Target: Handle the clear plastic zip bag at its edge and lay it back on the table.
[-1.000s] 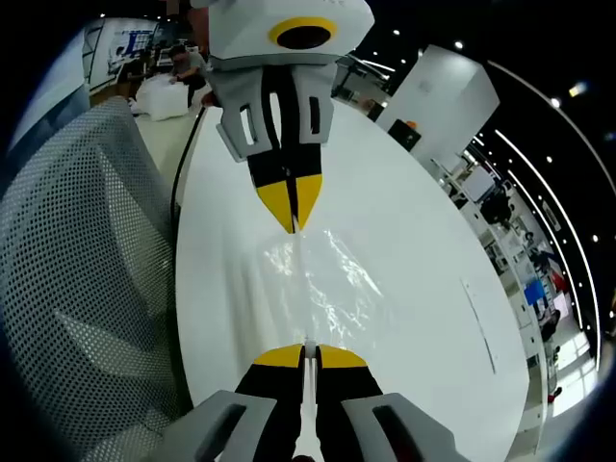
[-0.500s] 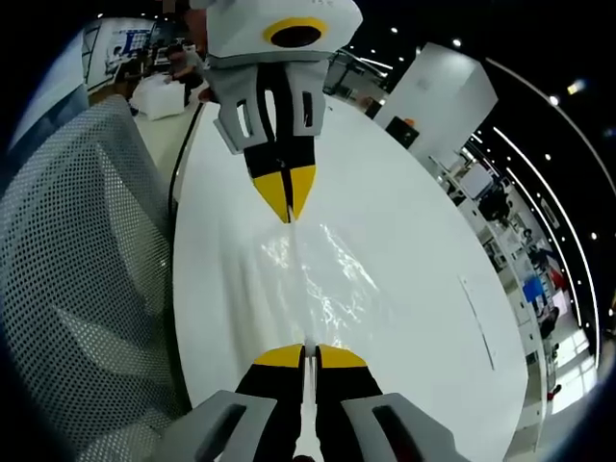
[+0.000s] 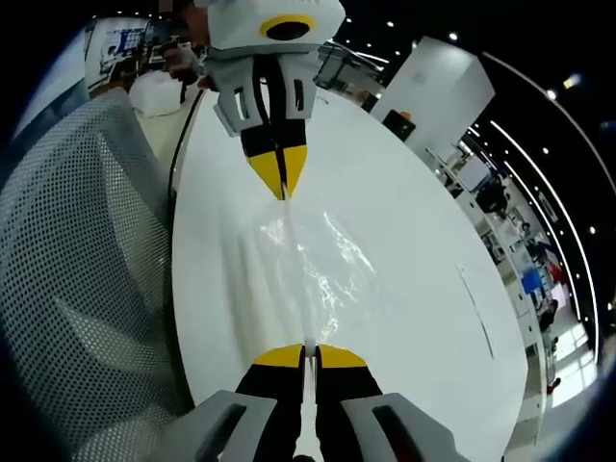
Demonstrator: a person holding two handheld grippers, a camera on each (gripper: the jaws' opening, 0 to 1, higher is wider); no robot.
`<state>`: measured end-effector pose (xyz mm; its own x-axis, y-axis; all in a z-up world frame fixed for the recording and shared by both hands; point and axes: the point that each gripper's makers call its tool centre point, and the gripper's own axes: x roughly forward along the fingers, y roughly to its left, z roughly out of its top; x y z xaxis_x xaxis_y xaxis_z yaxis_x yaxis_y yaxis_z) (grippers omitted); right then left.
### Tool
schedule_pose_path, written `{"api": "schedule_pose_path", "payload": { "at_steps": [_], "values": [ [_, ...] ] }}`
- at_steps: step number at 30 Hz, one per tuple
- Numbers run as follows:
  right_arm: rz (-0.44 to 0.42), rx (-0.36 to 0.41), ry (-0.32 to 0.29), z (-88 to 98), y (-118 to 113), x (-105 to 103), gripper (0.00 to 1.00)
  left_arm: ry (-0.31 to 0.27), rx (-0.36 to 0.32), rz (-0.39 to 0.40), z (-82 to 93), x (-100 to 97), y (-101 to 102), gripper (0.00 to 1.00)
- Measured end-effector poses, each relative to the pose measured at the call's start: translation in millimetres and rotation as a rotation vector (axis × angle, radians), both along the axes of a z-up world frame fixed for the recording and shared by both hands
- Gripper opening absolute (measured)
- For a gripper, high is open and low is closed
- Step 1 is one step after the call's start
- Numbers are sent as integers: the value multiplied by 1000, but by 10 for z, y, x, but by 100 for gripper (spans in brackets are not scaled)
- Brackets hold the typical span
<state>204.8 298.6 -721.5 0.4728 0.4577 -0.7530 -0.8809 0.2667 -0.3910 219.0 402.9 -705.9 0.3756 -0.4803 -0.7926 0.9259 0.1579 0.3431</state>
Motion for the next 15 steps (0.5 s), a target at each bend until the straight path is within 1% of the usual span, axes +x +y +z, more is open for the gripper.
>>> {"api": "schedule_pose_path", "payload": {
  "at_steps": [7, 11, 15],
  "values": [
    [-12, -1, 2, 15, -61, -31, 0, -1, -2, 7, 7, 10, 22, 0],
    [-21, -1, 4, -23, -92, -16, 0, -4, -4, 12, 6, 16, 35, 0],
    [-23, -2, 1, -2, -103, -30, 0, -5, -3, 13, 12, 22, 50, 0]
  ]
}}
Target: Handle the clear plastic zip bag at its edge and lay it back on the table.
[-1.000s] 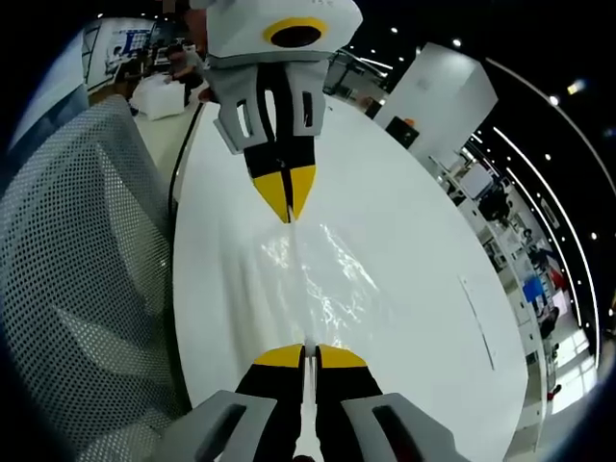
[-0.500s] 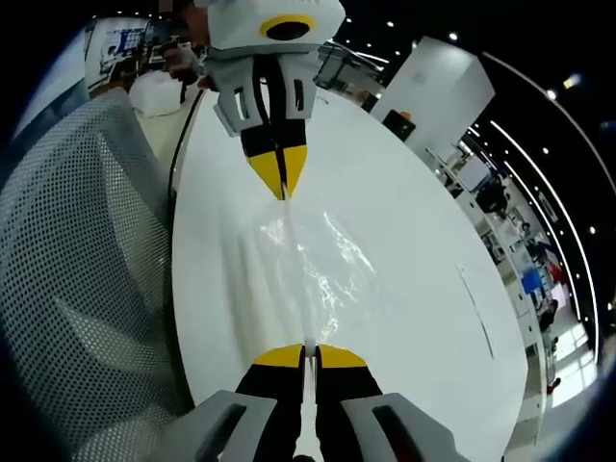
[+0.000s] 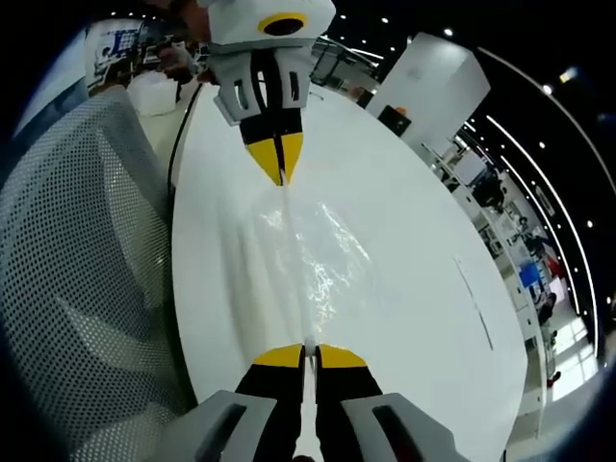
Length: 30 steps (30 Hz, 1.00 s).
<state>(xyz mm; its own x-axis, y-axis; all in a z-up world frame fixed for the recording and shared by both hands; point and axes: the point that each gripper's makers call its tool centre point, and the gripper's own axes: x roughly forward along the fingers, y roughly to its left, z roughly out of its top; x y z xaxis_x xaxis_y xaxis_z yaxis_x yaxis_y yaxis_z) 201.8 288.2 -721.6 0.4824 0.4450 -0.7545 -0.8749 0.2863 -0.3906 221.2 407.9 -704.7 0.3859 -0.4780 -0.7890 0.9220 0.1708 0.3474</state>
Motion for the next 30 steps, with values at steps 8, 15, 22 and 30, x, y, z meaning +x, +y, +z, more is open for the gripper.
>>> {"api": "schedule_pose_path", "payload": {
  "at_steps": [8, 15, 22, 30],
  "values": [
    [-9, 0, -1, 19, -43, -11, 0, 3, -6, 15, 11, 11, 34, 0],
    [-10, -7, -7, 33, -45, -15, 0, -1, -1, 13, 27, -10, 21, 0],
    [-33, 24, 3, 48, -68, 0, 1, -3, -5, 14, 34, -15, 8, 0],
    [-145, 202, 17, 229, -141, 143, 10, -3, -5, 10, 38, -29, 7, 0]
  ]
}}
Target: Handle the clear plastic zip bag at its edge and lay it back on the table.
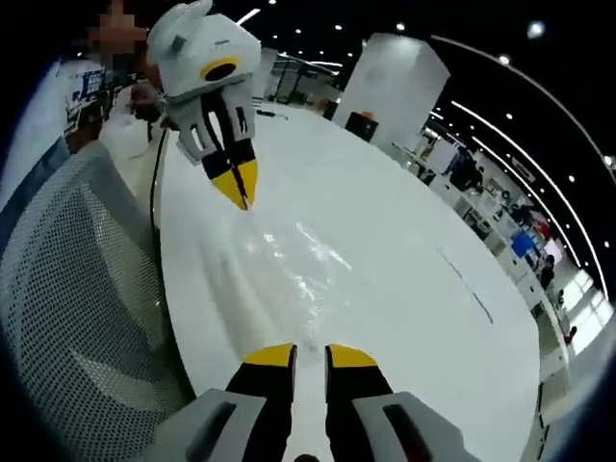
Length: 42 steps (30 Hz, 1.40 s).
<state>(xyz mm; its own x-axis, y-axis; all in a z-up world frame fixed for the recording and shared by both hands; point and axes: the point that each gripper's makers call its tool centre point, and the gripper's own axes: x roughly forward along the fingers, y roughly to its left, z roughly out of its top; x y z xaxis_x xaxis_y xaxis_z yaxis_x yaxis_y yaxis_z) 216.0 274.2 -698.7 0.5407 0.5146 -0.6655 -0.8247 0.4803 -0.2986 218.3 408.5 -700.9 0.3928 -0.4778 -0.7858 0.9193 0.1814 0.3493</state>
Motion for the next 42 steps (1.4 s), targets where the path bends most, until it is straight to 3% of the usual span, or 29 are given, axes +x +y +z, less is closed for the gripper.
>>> {"api": "schedule_pose_path", "payload": {
  "at_steps": [9, 18, 26, 42],
  "values": [
    [-16, 48, -42, 283, 102, 222, 20, 0, 2, -23, -11, -33, -45, 0],
    [33, 35, -54, 353, 310, 281, 21, -4, -2, -22, -1, -19, -49, 0],
    [79, 16, -30, 221, 437, 313, 21, -6, -7, -28, 2, -14, -64, 0],
    [132, -14, 14, 108, 517, 129, 20, 5, -21, -26, 46, -50, -62, 0]
  ]
}}
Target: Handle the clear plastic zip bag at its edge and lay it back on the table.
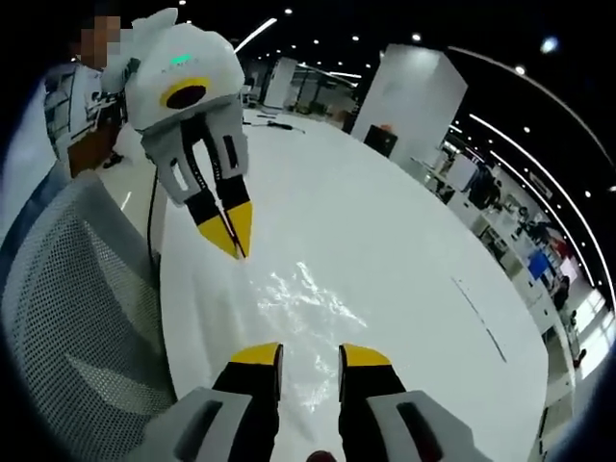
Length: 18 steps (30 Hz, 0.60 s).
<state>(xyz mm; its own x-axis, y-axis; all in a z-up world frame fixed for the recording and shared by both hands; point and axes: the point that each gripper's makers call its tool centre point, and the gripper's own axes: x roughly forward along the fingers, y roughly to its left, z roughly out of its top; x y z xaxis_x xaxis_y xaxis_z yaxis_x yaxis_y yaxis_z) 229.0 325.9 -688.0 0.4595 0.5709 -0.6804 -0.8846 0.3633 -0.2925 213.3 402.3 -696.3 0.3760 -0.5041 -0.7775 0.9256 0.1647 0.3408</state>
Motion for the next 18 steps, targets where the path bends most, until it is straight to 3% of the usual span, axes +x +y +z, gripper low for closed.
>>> {"api": "schedule_pose_path", "payload": {
  "at_steps": [18],
  "values": [
    [47, -19, 29, -128, 64, -105, 19, -12, 11, -13, -24, 35, 9, 0]
  ]
}}
